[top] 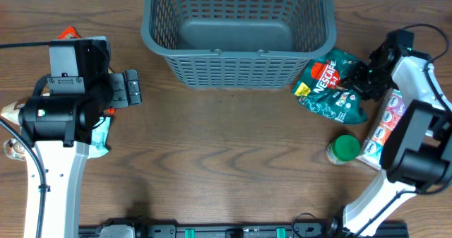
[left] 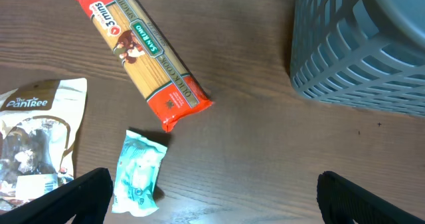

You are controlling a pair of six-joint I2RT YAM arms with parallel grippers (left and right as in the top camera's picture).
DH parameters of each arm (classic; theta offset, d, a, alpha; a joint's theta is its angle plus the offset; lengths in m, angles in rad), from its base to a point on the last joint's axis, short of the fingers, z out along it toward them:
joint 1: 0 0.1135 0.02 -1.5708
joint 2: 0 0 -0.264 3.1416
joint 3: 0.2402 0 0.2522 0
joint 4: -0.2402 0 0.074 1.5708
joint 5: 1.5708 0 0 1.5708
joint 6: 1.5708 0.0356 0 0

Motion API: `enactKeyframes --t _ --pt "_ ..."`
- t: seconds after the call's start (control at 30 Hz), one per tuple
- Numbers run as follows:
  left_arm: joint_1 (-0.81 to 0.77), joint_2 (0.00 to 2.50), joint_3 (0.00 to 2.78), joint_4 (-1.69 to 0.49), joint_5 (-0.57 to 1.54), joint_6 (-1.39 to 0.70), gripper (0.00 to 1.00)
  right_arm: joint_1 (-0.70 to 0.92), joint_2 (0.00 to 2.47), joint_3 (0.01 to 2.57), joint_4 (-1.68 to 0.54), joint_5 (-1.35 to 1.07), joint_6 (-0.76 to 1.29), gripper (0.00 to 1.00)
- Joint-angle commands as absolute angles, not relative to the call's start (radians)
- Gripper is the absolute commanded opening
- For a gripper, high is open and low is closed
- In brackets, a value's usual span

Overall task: Pack container
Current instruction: 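Lift the Nescafe pouch with the right gripper over the basket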

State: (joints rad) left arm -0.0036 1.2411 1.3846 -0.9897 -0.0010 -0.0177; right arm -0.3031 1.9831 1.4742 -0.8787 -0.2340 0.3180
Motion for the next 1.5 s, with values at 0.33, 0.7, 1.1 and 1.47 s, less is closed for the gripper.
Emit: enactKeyframes --t 0.33,0.7,1.1,1.47 --pt "0.001 1.248 1.4 -0.994 -0.012 0.0 0.98 -0.3 1.559 1.711 -0.884 0.032 0.267 0.01" --pt "0.001 1.251 1.397 -0.994 -0.012 0.0 0.98 -0.133 1.456 1.788 -0.659 -0.18 -0.24 0.01" --pt "0.001 1.28 1.397 -0.995 -0.012 -0.001 0.99 0.192 1.485 1.911 -0.533 -0.101 -0.514 0.01" --pt "0.001 1.282 1.397 -0.995 -0.012 -0.001 0.99 0.316 1.695 1.913 -0.562 -0.105 -0.672 0.01"
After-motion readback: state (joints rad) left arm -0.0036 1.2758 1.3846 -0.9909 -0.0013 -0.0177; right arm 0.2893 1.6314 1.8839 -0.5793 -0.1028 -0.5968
